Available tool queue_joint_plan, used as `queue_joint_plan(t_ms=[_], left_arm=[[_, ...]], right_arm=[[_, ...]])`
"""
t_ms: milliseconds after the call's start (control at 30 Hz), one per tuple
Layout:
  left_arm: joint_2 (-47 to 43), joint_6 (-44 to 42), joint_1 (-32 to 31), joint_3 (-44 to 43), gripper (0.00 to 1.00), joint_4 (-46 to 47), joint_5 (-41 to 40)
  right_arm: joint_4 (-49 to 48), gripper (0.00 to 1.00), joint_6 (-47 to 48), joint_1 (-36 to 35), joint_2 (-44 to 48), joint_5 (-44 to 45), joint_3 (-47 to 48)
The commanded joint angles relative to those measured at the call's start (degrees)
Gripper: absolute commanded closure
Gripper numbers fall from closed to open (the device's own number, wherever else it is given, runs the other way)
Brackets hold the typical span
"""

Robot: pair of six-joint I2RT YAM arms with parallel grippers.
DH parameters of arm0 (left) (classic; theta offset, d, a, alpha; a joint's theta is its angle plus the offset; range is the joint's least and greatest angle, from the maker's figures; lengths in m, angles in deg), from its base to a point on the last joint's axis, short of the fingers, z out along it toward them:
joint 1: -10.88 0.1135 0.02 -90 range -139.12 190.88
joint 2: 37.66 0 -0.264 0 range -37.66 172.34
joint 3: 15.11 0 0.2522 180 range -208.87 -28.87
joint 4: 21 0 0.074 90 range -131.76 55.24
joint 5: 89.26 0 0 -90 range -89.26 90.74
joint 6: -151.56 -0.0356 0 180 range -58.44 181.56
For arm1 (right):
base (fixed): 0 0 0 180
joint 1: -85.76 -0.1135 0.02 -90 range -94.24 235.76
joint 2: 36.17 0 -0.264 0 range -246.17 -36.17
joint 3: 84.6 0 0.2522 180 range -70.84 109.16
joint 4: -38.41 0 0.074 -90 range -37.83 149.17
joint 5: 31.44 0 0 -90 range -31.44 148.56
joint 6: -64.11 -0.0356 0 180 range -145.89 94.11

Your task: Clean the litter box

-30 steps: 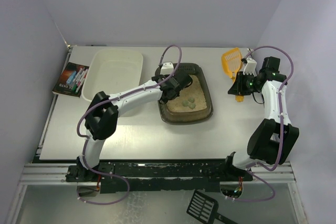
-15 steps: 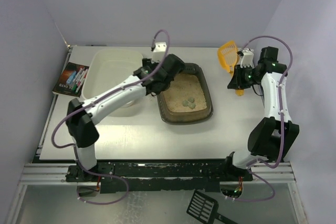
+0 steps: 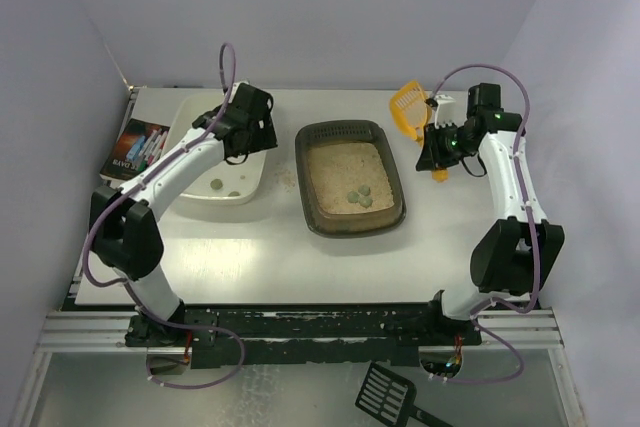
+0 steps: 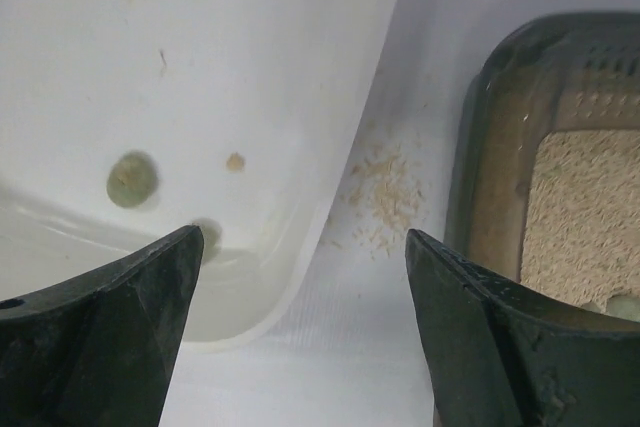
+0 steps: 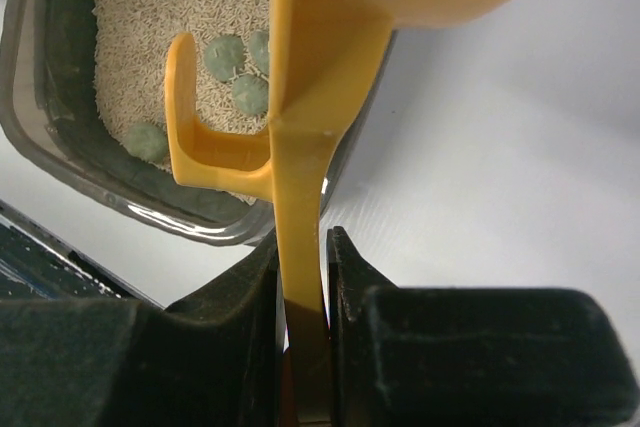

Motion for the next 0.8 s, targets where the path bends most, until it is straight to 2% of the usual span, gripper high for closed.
queue_joint_plan(t_ms=[0,400,633,767], left_arm=[[1.76,2.84,0.14,-0.8,0.07,1.51,10.62],[17.49,0.49,-1.11,-22.7,0.08,-9.99,8.57],[27.95,-8.83,-5.21,-35.13,0.08,-12.38,2.98],[31.01,-9.88,-6.35,-37.94,0.09,-13.99,1.53]], right_arm=[[-2.32,1.0,-1.69,1.25,-0.58,0.0,-0.3],[-4.0,1.0,-1.51,2.64,2.0,-1.04,-3.19],[-3.33,1.0,-1.38,3.01,1.47,-1.34,-2.05],[-3.8,1.0,-1.26,3.35,2.28,-1.05,-3.01]])
